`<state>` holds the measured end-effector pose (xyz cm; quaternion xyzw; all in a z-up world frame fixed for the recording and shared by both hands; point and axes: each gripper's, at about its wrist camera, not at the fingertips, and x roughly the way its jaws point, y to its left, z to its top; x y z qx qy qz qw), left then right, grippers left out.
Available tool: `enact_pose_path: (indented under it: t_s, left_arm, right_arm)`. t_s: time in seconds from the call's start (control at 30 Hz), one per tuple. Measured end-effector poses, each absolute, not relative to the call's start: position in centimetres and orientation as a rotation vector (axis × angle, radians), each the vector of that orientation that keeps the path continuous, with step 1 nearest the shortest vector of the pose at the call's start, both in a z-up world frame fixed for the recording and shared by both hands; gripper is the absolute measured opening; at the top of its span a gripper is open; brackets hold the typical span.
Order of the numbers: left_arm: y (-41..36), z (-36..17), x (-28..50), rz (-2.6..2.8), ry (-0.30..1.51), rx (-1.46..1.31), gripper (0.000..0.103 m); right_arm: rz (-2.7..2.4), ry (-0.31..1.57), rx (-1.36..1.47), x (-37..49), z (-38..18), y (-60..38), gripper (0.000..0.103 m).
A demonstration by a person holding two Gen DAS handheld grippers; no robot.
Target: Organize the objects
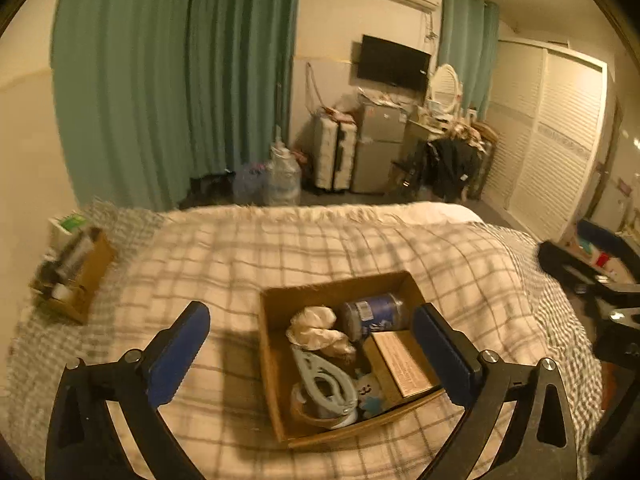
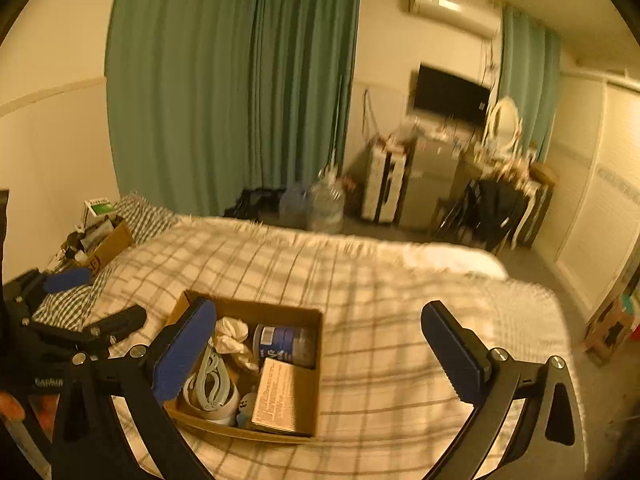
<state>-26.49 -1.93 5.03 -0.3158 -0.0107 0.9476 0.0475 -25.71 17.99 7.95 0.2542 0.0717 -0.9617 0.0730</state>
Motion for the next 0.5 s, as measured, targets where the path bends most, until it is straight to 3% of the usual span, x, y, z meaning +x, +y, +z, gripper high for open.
enact_pose_path:
  t_s: [0.27, 0.5]
  left_arm:
    - [-2.3, 9.4, -21.0, 2.96, 0.0, -0.882, 0.103]
    - [-1.9, 11.3, -14.5, 2.972, -0.005, -0.708, 0.103]
  right_arm:
    - [-2.89, 0.166, 0.648, -19.1, 13.3, 18.4, 0.102]
    - [-2.87, 0.218, 0.657, -13.9, 14.2, 18.5, 0.103]
